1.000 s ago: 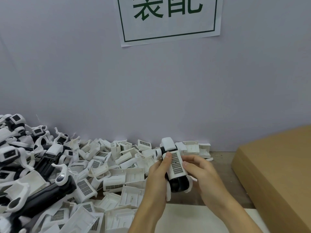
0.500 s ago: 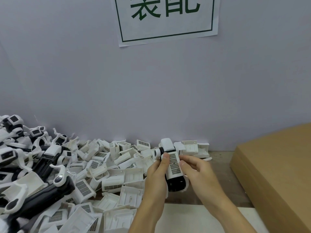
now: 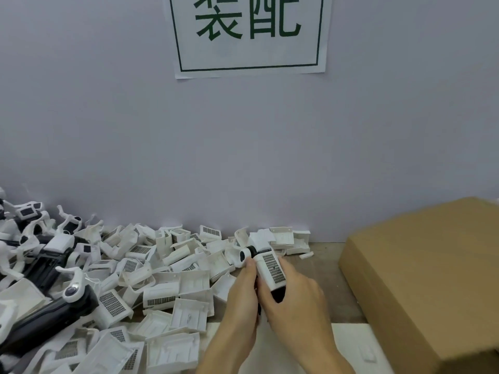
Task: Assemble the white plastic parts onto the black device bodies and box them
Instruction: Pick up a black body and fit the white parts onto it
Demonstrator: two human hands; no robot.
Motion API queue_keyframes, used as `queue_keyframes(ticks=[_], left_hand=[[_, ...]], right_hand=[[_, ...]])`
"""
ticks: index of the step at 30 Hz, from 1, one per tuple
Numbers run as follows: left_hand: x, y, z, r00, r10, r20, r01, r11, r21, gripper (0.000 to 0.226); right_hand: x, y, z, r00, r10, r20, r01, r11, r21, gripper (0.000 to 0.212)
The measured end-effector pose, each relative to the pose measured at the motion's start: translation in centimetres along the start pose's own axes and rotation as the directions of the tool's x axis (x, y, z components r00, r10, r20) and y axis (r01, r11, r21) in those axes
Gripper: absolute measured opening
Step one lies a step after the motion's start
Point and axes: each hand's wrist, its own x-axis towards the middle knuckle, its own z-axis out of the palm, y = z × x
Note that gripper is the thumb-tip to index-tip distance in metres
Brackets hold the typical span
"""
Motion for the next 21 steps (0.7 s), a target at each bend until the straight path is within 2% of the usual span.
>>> queue_keyframes(ticks=[4, 7, 10, 13, 15, 16, 18, 21], left_hand=[[-1.3, -0.1, -0.3, 1.000, -0.014, 0.019, 0.016, 0.993, -0.115, 0.041], [-1.8, -0.2, -0.4, 0.998, -0.052, 0.040, 0.058, 0.981, -0.184, 0.034], [-2.1, -0.3, -0.4, 0.996, -0.081, 0.045, 0.090, 0.968, -0.235, 0.033], [-2.5, 0.0, -1.0, 0.975, -0.060, 0.213, 0.127, 0.939, -0.319, 0.043], [-2.6, 0.0, -1.2, 0.962, -0.031, 0.271, 0.115, 0.947, -0.300, 0.044], [-2.3, -0.3, -1.1, 0.969, -0.015, 0.248, 0.083, 0.960, -0.269, 0.044], [-1.7, -0.8, -1.1, 0.985, 0.026, 0.169, 0.006, 0.982, -0.189, 0.038], [-1.2, -1.0, -1.0, 0.987, 0.079, 0.142, -0.066, 0.993, -0.093, 0.029]], right_hand=[[-1.7, -1.2, 0.3, 0.999, -0.004, -0.040, 0.000, 0.995, -0.100, 0.053], [-2.2, -1.6, -0.1, 0.990, 0.136, -0.027, -0.131, 0.982, 0.133, 0.042], [-2.7, -1.6, -0.9, 0.990, 0.140, -0.021, -0.133, 0.970, 0.206, 0.035], [-2.5, -1.1, -3.0, 0.991, 0.122, 0.061, -0.135, 0.932, 0.336, 0.043], [-2.3, -0.6, -4.1, 0.981, 0.124, 0.146, -0.174, 0.898, 0.404, 0.044], [-2.5, -0.2, -4.1, 0.980, 0.144, 0.140, -0.190, 0.893, 0.408, 0.044], [-3.0, 0.5, -2.9, 0.977, 0.205, 0.053, -0.210, 0.902, 0.378, 0.043], [-3.2, 0.8, -2.2, 0.966, 0.258, -0.019, -0.236, 0.908, 0.346, 0.046]])
